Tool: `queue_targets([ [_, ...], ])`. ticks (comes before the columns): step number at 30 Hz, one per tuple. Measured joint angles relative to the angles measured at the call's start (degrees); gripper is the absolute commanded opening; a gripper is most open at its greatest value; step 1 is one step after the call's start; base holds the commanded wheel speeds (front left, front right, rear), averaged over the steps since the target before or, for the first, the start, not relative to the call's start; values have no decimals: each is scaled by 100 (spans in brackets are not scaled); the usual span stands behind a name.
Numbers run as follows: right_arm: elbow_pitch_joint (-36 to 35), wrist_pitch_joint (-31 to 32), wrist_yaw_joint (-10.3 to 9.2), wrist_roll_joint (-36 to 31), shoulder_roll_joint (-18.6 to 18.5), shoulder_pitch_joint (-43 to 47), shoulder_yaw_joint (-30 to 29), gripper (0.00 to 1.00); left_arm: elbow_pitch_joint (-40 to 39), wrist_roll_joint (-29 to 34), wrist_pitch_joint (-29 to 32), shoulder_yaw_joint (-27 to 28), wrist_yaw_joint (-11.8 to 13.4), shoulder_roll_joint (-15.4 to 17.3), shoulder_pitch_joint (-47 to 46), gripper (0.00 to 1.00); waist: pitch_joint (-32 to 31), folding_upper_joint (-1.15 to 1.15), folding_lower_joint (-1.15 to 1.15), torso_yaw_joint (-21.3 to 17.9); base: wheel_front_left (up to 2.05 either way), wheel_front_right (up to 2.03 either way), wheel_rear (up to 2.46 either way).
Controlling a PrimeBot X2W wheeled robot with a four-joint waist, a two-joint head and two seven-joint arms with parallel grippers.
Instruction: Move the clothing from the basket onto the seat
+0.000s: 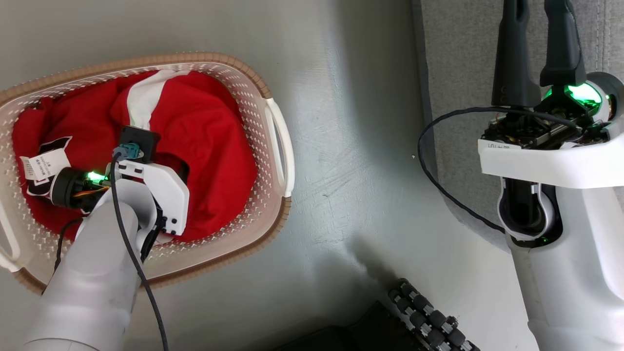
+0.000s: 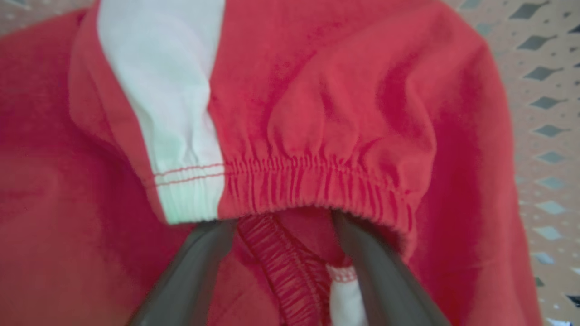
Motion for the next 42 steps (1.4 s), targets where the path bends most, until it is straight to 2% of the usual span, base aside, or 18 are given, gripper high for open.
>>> queue_targets([
  [7, 30, 0, 0, 53, 1, -3, 34, 100, 336, 43, 328, -108, 0, -10, -9, 100, 0, 0, 0, -78, 0, 0, 0],
  [17, 32, 0, 0, 56, 2, -8, 20, 100, 355, 47, 191, -53, 33, 92, -270, 100, 21, 0, 0, -121, 0, 0, 0],
  [21, 43, 0, 0, 56, 2, -13, 20, 100, 459, 87, 247, -85, 32, 18, -270, 100, 19, 0, 0, -134, 0, 0, 0],
  [22, 43, 0, 0, 56, 2, -13, 20, 100, 477, 91, 247, -86, 32, 2, -270, 82, 17, 0, 0, -137, 0, 0, 0],
  [23, 44, 0, 0, 56, 2, -13, 20, 100, 493, 91, 247, -86, 32, -3, -270, 49, 14, 0, 0, -139, 0, 0, 0],
  [24, 44, 0, 0, 56, 2, -13, 19, 100, 510, 91, 247, -87, 32, -4, -270, 27, 12, 0, -1, -142, 0, 0, 0],
  [25, 44, 0, 0, 56, 2, -13, 18, 100, 526, 91, 247, -88, 32, -3, -270, 0, 9, 0, 0, -144, 0, 0, 0],
  [35, 59, 0, 0, 94, 3, -104, 9, 100, 590, 91, 230, -118, 29, -13, -271, 0, -43, 0, 0, -144, 0, 0, 0],
  [42, 47, 0, 0, 98, 3, -130, -23, 100, 537, 40, -52, -119, 8, -52, -271, 0, -103, 0, 0, -119, 0, 0, 0],
])
